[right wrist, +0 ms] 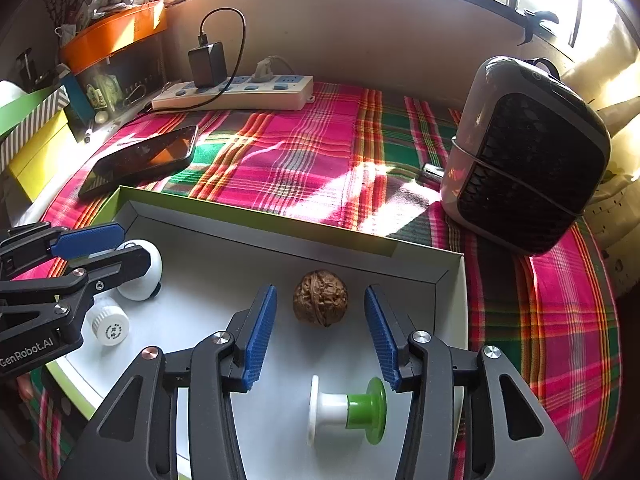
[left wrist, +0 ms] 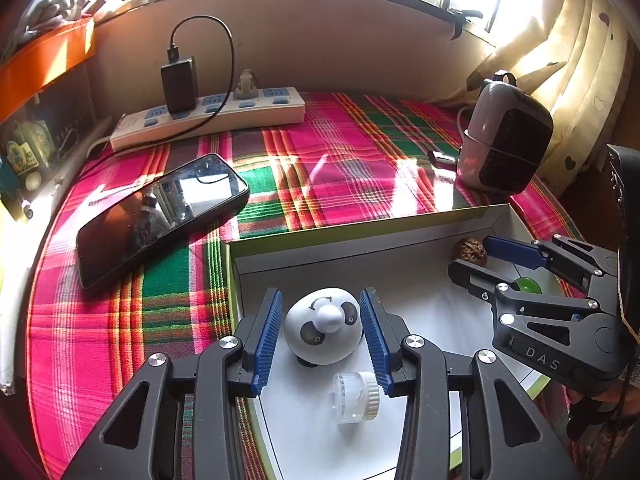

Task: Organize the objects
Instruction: 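Open right gripper to release the walnut while left gripper releases the panda toy, then lift both open grippers up and back out of the box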

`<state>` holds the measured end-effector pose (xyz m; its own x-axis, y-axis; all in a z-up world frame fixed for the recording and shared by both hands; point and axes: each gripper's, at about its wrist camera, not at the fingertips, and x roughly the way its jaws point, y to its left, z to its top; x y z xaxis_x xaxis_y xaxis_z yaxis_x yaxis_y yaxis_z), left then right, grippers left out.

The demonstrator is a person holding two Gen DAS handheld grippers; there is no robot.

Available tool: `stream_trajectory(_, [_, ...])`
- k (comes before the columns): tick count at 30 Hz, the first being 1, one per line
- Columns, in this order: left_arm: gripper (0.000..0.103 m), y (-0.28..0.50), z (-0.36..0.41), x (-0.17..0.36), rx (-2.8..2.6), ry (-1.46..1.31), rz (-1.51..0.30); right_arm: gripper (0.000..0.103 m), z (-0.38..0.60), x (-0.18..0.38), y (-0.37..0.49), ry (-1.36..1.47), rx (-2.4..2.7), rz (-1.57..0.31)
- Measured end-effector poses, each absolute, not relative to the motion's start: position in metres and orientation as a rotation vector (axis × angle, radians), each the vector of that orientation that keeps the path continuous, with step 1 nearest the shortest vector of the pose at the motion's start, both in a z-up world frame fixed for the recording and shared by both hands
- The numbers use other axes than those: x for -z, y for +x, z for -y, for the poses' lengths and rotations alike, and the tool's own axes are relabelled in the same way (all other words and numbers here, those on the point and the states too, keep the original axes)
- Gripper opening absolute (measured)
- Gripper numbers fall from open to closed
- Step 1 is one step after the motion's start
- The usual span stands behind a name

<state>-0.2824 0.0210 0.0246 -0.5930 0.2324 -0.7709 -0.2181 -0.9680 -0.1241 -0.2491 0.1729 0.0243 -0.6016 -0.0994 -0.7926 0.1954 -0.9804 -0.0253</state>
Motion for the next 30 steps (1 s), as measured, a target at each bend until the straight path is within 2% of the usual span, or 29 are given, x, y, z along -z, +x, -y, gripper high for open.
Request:
stream_trajectory(19, [0.04,-0.248,-0.027,-0.042,-2.66,-1.198,-0.051,0.048,-0.176,-0.043,-0.218,1.23,2.7,-0.092])
stream_trajectory(30, [0.04,-0.216,-0.027,-0.053,-2.674,-1.149,-0.014,0.048,-0.18,-0.057,-0.179,1.155,2.72,-0.071])
